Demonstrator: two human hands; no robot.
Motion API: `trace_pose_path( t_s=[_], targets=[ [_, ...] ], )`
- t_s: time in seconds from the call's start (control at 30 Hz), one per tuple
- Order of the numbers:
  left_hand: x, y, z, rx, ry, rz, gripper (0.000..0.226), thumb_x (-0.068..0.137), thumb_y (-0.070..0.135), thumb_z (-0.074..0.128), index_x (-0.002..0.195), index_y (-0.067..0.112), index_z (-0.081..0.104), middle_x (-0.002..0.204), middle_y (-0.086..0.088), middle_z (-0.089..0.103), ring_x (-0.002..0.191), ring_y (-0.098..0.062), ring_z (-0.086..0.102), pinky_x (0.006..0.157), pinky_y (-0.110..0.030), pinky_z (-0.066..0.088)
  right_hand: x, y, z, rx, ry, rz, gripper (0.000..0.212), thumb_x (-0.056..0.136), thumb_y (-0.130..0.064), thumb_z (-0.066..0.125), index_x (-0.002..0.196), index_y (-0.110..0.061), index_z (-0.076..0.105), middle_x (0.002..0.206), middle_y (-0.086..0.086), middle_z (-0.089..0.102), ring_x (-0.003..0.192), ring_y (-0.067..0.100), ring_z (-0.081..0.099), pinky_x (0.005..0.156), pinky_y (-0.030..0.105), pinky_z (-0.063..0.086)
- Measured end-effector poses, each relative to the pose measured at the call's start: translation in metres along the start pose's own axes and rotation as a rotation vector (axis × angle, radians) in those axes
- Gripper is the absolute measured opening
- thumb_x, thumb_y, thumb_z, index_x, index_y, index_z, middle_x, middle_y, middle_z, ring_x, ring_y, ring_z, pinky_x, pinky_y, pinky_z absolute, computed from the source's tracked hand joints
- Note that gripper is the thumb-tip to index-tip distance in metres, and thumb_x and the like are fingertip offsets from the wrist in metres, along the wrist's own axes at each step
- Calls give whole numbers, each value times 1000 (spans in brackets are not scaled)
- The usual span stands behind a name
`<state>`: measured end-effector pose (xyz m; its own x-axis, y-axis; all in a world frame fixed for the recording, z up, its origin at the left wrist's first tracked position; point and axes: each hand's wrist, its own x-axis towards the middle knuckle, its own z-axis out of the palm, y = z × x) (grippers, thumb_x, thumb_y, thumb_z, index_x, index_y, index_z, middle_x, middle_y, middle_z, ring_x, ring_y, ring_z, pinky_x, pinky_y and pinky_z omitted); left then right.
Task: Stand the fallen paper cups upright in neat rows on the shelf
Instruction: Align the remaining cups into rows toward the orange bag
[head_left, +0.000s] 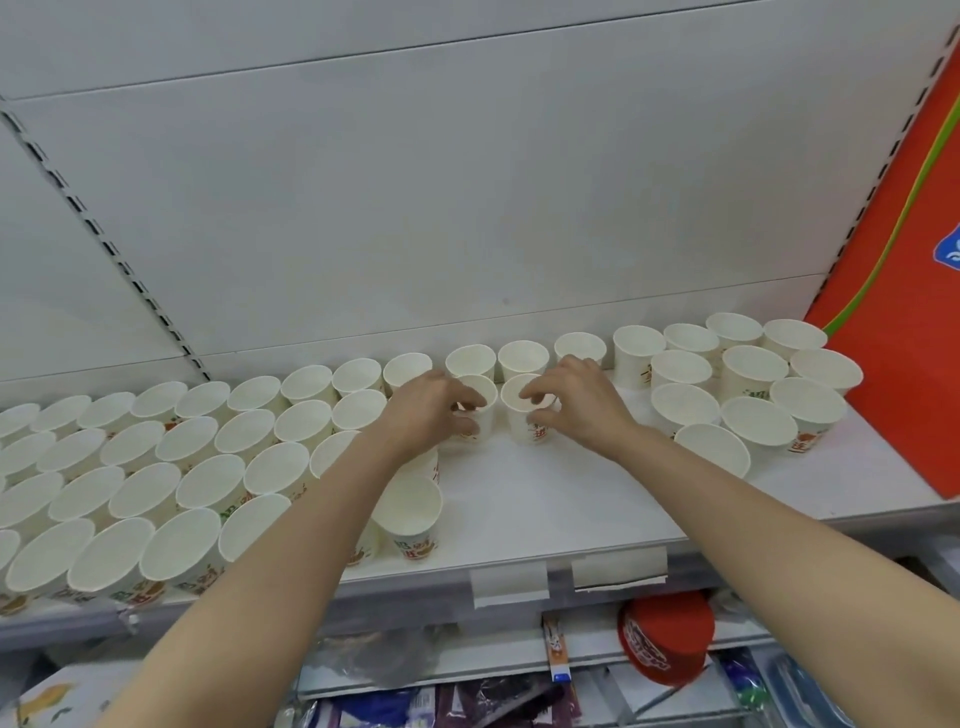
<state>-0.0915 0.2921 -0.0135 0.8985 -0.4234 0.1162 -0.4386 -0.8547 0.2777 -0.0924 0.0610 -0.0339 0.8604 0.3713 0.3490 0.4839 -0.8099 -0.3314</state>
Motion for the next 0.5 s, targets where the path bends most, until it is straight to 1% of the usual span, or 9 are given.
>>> trace_pose_path(
  t_s=[0.03,0.1,0.17,0.27,0.33,0.43,0.5],
  targets=[
    [-1,-4,-1,-1,22,16,33,77,32,78,109,28,71,96,7,66,95,-13,52,75,-30,43,-1,2,0,29,17,6,27,74,-28,77,100,-24,72,95,-9,67,95,18,48,79,31,28],
    [-3,-11,-3,37,61,38,34,76,31,79,109,27,71,92,7,64,92,-18,52,72,-32,42,-5,9,0,62,51,11,29,72,-23,79,100,-22,72,96,-8,67,96,20,48,84,36,34],
    [-3,-16,-4,79,79,47,30,78,30,78,107,28,72,90,7,65,90,-19,51,70,-32,41,-7,14,0,56,52,8,26,72,-17,78,97,-22,73,92,-6,67,95,22,50,85,38,36],
    [0,-15,2,90,80,47,16,82,29,74,98,31,74,89,10,66,91,-18,51,70,-33,43,-2,10,3,16,19,5,15,76,-16,72,88,-25,73,84,-8,67,93,20,51,82,37,34],
    [3,-14,6,88,76,34,12,83,30,72,94,32,74,86,13,64,91,-17,50,68,-32,42,1,5,5,3,3,-9,13,77,-16,69,85,-25,73,79,-9,68,90,20,51,80,38,35],
    [6,-14,5,71,112,42,17,82,38,72,99,33,74,92,16,66,91,-14,50,67,-28,38,-1,8,4,86,36,-9,14,76,-23,74,90,-24,74,86,-9,70,90,18,52,81,37,36],
    [13,-9,2,18,180,57,21,83,42,71,101,32,74,96,16,68,88,-13,50,71,-30,41,-5,20,-4,188,129,15,16,76,-28,77,91,-24,75,86,-10,72,85,18,54,79,35,37]
  ],
)
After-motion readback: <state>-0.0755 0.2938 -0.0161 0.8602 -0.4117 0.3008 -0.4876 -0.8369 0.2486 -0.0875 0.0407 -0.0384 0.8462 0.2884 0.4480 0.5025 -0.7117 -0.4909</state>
